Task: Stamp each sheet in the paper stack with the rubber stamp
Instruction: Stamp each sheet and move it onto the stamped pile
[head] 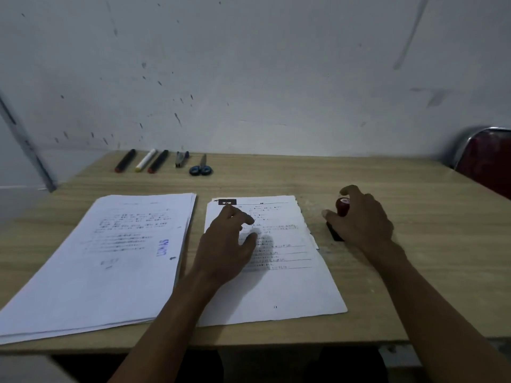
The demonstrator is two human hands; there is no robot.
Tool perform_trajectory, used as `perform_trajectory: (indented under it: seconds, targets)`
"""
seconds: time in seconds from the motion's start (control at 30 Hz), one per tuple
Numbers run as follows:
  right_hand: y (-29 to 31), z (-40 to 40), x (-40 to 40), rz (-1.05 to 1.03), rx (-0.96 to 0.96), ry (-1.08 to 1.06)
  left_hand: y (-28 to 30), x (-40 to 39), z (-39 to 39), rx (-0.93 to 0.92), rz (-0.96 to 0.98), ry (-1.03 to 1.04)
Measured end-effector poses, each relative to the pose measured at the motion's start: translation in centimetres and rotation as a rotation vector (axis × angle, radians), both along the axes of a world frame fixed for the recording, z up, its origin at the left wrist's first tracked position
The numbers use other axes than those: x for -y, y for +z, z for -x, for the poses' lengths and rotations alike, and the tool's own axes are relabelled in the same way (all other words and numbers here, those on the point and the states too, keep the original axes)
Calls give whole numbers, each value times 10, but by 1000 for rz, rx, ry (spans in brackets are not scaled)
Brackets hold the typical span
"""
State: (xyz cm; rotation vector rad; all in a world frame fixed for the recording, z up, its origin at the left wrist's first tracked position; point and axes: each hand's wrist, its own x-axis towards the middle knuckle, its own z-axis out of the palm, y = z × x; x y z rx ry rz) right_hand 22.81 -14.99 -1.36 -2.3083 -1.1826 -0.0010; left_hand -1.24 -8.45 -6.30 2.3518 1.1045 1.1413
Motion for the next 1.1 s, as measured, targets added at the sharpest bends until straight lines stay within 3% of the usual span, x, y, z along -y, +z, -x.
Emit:
perform_trajectory:
  seconds: [0.27, 0.43, 0.63, 1.1]
  targets:
    - [1, 0, 1, -14, 63, 55, -8, -3, -5, -117, 43, -7]
    - [2, 25, 12, -89, -32, 260, -12, 1, -9, -289, 47, 12]
    - [-7, 46, 14, -43, 20, 351, -15, 3, -9, -299, -1, 16]
    - [-10, 57, -4, 166, 253, 228, -18, 1, -8, -285, -4, 25]
